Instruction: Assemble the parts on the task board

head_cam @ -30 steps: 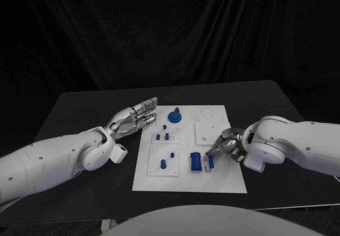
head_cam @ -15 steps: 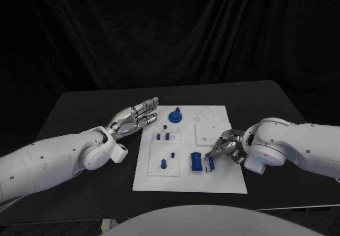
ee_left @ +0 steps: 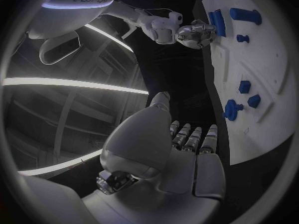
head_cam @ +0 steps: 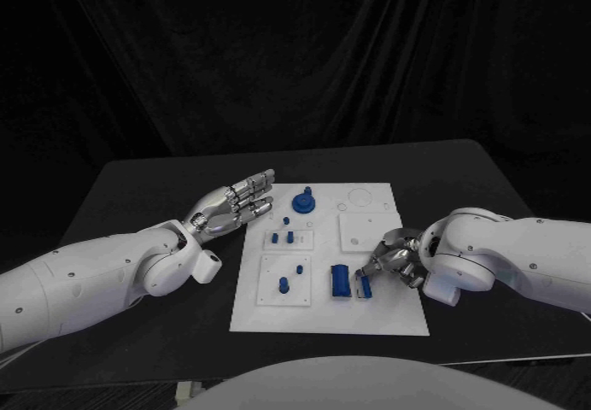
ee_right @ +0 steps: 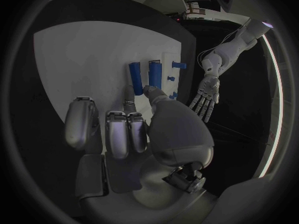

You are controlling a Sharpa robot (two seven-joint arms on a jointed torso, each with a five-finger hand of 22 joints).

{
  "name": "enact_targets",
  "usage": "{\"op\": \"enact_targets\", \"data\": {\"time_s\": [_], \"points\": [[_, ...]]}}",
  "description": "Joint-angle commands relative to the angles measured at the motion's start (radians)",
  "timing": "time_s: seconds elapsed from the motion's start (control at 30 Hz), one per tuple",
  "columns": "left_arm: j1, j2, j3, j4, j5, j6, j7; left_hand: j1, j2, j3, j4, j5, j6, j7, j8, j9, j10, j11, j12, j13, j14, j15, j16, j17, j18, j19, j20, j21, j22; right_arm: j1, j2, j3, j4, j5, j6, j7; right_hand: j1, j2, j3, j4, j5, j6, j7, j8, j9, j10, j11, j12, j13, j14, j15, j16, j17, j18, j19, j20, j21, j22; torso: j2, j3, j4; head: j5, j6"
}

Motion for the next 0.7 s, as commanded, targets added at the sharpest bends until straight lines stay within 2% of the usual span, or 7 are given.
{"op": "enact_targets", "data": {"time_s": [0.03, 0.27, 0.37, 0.43, 0.5, 0.63, 0.7], "points": [[-0.002, 0.001, 0.001, 0.002, 0.003, 0.010, 0.034, 0.006, -0.005, 0.006, -0.002, 0.004, -0.003, 0.007, 0.005, 0.001, 0.002, 0.004, 0.006, 0.002, -0.001, 0.007, -0.002, -0.001, 0.011, -0.003, 0.007, 0.000, 0.001, -0.003, 0.001, 0.000, 0.002, -0.009, 0.006, -0.015, -0.017, 0.002, 0.000, 0.013, -0.006, -0.006, -0.001, 0.006, -0.002, 0.108, 0.002, 0.003, 0.263, 0.087, 0.004, -0.007, 0.195, 0.016, 0.009, -0.003, -0.008, 0.159, 0.000, 0.0002, 0.0002, 0.000, 0.000], [-0.002, 0.000, 0.001, 0.003, 0.003, 0.011, 0.032, 0.007, -0.005, 0.006, -0.003, 0.005, -0.003, 0.007, 0.005, 0.001, 0.002, 0.004, 0.006, 0.002, -0.001, 0.007, -0.001, -0.001, 0.011, -0.002, 0.007, 0.000, 0.001, -0.004, 0.002, 0.000, -0.002, -0.010, 0.001, -0.015, -0.040, 0.006, -0.002, 0.031, -0.015, -0.007, -0.001, 0.009, -0.004, 0.108, 0.002, 0.003, 0.263, 0.085, 0.004, -0.012, 0.188, 0.019, 0.006, -0.002, -0.022, 0.154, 0.000, -0.0002, -0.0004, 0.002, 0.000], [-0.002, 0.000, 0.001, 0.003, 0.003, 0.011, 0.031, 0.008, -0.005, 0.007, -0.004, 0.006, -0.002, 0.008, 0.004, 0.001, 0.002, 0.004, 0.006, 0.002, -0.001, 0.008, -0.001, -0.001, 0.011, -0.002, 0.007, 0.001, 0.002, -0.004, 0.002, 0.000, -0.002, -0.010, 0.001, -0.015, -0.047, 0.005, -0.002, 0.036, -0.033, -0.008, -0.001, 0.011, -0.005, 0.108, 0.002, 0.003, 0.263, 0.085, 0.004, -0.013, 0.186, 0.019, 0.006, -0.002, -0.024, 0.153, 0.000, 0.0000, 0.0000, 0.001, 0.000], [-0.002, 0.001, 0.001, 0.003, 0.003, 0.012, 0.030, 0.009, -0.005, 0.007, -0.005, 0.006, -0.002, 0.009, 0.005, 0.001, 0.002, 0.004, 0.006, 0.002, -0.001, 0.008, -0.001, -0.001, 0.011, -0.002, 0.007, 0.001, 0.002, -0.004, 0.002, 0.000, -0.003, -0.011, 0.000, -0.015, -0.054, 0.006, -0.004, 0.043, -0.059, -0.008, -0.002, 0.014, -0.005, 0.108, 0.002, 0.003, 0.263, 0.085, 0.004, -0.013, 0.186, 0.019, 0.006, -0.002, -0.026, 0.153, 0.000, 0.0002, 0.0004, 0.001, 0.000], [-0.002, 0.001, 0.001, 0.003, 0.003, 0.012, 0.029, 0.010, -0.005, 0.008, -0.006, 0.007, -0.002, 0.009, 0.005, 0.001, 0.002, 0.004, 0.007, 0.002, -0.001, 0.008, -0.001, -0.001, 0.011, -0.002, 0.007, 0.000, 0.002, -0.004, 0.002, 0.000, -0.003, -0.013, 0.000, -0.015, -0.055, 0.006, -0.004, 0.043, -0.061, -0.008, -0.001, 0.014, -0.005, 0.108, 0.002, 0.003, 0.263, 0.085, 0.004, -0.014, 0.185, 0.019, 0.006, -0.002, -0.029, 0.152, 0.000, 0.0001, 0.0004, 0.000, 0.000], [-0.002, 0.001, 0.001, 0.003, 0.003, 0.013, 0.028, 0.011, -0.005, 0.008, -0.006, 0.007, -0.002, 0.009, 0.004, 0.001, 0.002, 0.004, 0.006, 0.002, -0.001, 0.008, -0.001, -0.001, 0.011, -0.002, 0.007, 0.001, 0.002, -0.004, 0.002, 0.000, -0.004, -0.015, 0.001, -0.015, -0.063, 0.004, -0.011, 0.054, -0.131, -0.011, -0.001, 0.019, -0.006, 0.108, 0.002, 0.003, 0.263, 0.085, 0.004, -0.014, 0.185, 0.020, 0.007, -0.003, -0.033, 0.151, 0.000, 0.0001, 0.0002, 0.001, 0.000], [-0.002, 0.001, 0.001, 0.003, 0.003, 0.013, 0.027, 0.012, -0.005, 0.009, -0.008, 0.008, -0.001, 0.010, 0.004, 0.001, 0.002, 0.004, 0.006, 0.002, -0.001, 0.009, -0.001, -0.001, 0.011, -0.002, 0.007, 0.001, 0.002, -0.004, 0.002, 0.000, -0.004, -0.016, 0.001, -0.015, -0.065, 0.003, -0.014, 0.058, -0.148, -0.011, -0.001, 0.021, -0.007, 0.108, 0.002, 0.003, 0.263, 0.085, 0.004, -0.015, 0.184, 0.020, 0.007, -0.002, -0.034, 0.150, 0.000, 0.0001, 0.0001, 0.001, 0.000]]}}
